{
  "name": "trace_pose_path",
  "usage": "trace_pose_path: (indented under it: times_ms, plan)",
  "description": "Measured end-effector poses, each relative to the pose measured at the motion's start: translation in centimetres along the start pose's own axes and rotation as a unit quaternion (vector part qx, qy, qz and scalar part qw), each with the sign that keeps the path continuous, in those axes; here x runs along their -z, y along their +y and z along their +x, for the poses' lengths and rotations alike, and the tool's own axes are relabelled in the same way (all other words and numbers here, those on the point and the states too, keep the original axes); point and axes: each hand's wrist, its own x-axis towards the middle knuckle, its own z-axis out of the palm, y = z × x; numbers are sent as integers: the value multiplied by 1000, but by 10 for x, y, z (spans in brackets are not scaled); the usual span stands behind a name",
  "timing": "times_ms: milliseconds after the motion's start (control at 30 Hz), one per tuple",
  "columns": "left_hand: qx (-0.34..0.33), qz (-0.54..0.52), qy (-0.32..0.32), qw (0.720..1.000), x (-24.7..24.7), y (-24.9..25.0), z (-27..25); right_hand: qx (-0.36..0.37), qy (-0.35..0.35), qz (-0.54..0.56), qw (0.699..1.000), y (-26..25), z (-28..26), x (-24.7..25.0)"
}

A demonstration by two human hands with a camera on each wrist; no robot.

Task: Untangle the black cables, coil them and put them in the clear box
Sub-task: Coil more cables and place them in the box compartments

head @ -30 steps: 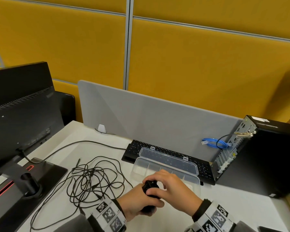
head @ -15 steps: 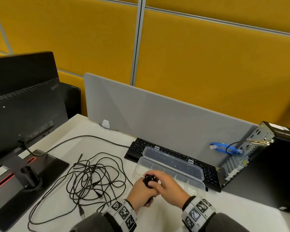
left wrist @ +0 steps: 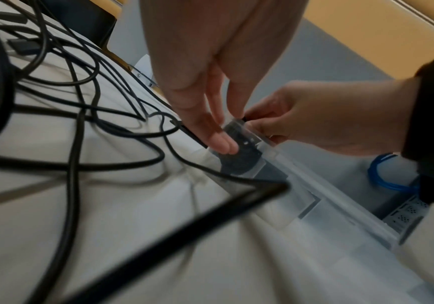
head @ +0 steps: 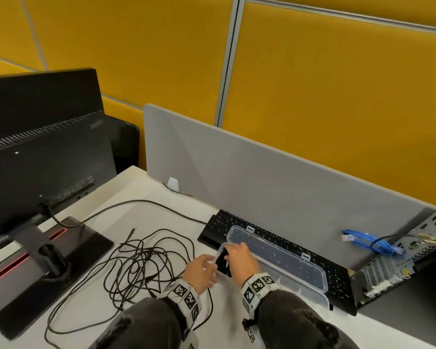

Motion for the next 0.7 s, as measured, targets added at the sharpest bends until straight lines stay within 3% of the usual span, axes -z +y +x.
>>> trace_pose_path:
  times_ms: [200, 300, 400, 467, 567, 633, 700]
  plan:
    - [27, -102, 1, 994, -2, -9, 3, -36, 14, 22, 999, -4, -7, -4]
    - [36, -127, -8, 991, -2, -10, 2, -69, 41, 117, 990, -6, -8, -5]
    - [35, -133, -4, 990, -3, -10, 1, -83, 61, 141, 985, -5, -4, -12]
    - [34, -143, -1, 989, -3, -9, 0, -43, 75, 63, 994, -1, -3, -14]
    - [38, -152, -1, 988, -2, -9, -2, 38, 8, -161, 986, -6, -8, -8]
    - [46, -146, -7, 988, -1, -8, -6, 44, -20, -176, 983, 0, -7, -5]
    - [59, -146, -21, 987, 4, -2, -10, 20, 13, -88, 996, -3, -13, 6]
